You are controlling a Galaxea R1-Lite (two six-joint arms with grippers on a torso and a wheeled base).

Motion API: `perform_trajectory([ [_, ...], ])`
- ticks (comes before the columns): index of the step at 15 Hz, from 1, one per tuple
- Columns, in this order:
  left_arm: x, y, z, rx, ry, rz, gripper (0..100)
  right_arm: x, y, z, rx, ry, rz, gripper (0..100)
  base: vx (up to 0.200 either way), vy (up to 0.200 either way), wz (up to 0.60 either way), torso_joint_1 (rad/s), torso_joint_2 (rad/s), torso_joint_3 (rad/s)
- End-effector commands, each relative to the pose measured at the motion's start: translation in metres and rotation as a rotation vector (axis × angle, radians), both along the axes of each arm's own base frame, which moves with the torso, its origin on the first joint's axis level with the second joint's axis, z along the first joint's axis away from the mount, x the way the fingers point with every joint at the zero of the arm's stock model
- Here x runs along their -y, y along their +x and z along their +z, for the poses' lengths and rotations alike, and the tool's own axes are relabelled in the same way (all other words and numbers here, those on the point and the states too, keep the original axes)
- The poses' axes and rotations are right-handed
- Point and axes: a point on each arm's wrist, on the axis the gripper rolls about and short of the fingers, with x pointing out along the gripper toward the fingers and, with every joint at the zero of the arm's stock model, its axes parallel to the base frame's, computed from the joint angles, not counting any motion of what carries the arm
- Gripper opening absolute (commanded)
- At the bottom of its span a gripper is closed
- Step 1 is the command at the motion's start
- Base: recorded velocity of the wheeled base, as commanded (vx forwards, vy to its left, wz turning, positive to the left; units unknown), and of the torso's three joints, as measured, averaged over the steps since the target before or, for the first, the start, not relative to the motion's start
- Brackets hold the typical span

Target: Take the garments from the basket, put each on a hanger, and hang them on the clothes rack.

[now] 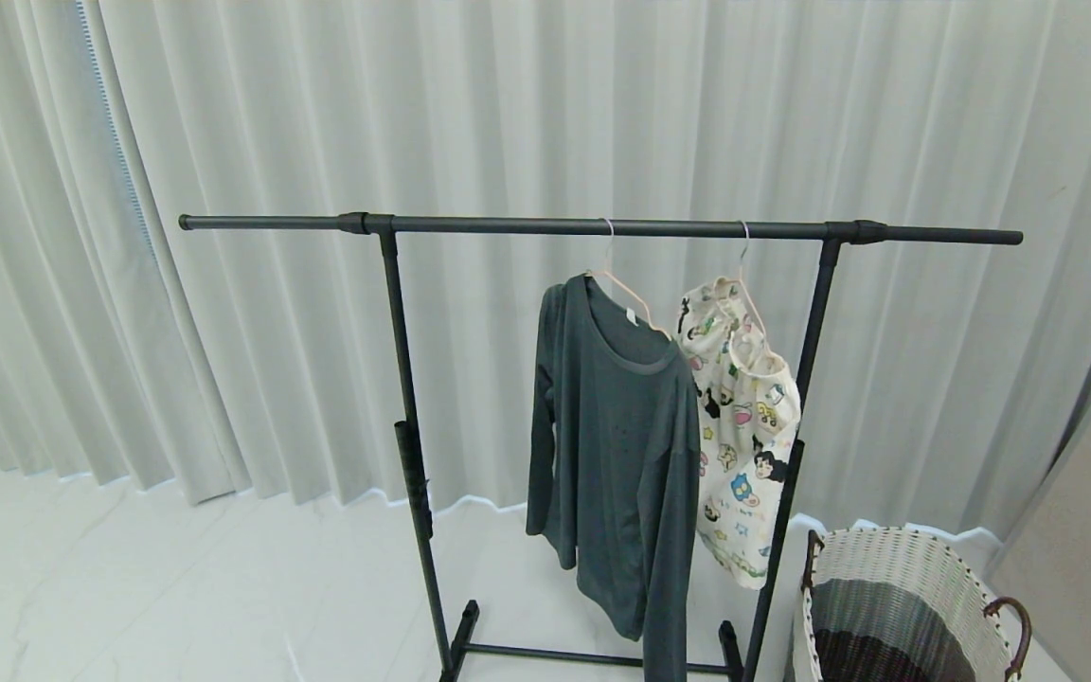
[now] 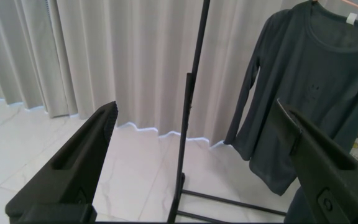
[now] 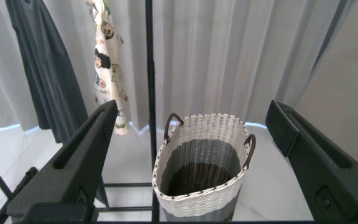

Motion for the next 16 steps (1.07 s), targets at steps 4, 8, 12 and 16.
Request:
perform_trajectory([
  [4, 0.0, 0.0, 0.0, 0.001, -0.001, 0.001, 100, 0.0, -0.0001, 0.0, 0.002, 0.0, 0.0, 100, 0.0, 0.0, 0.0, 0.0, 0.0, 0.0],
  [8, 0.0, 0.0, 0.0, 0.001, -0.001, 0.0, 100, 0.0, -0.0001, 0.0, 0.002, -0.002, 0.0, 100, 0.0, 0.0, 0.0, 0.0, 0.0, 0.0],
  [12, 0.0, 0.0, 0.0, 0.001, -0.001, 0.001, 100, 0.0, -0.0001, 0.0, 0.002, 0.0, 0.0, 100, 0.0, 0.0, 0.0, 0.0, 0.0, 0.0],
  [16, 0.0, 0.0, 0.0, 0.001, -0.004, 0.001, 100, 0.0, -0.0001, 0.0, 0.002, 0.0, 0.0, 100, 0.0, 0.0, 0.0, 0.0, 0.0, 0.0],
])
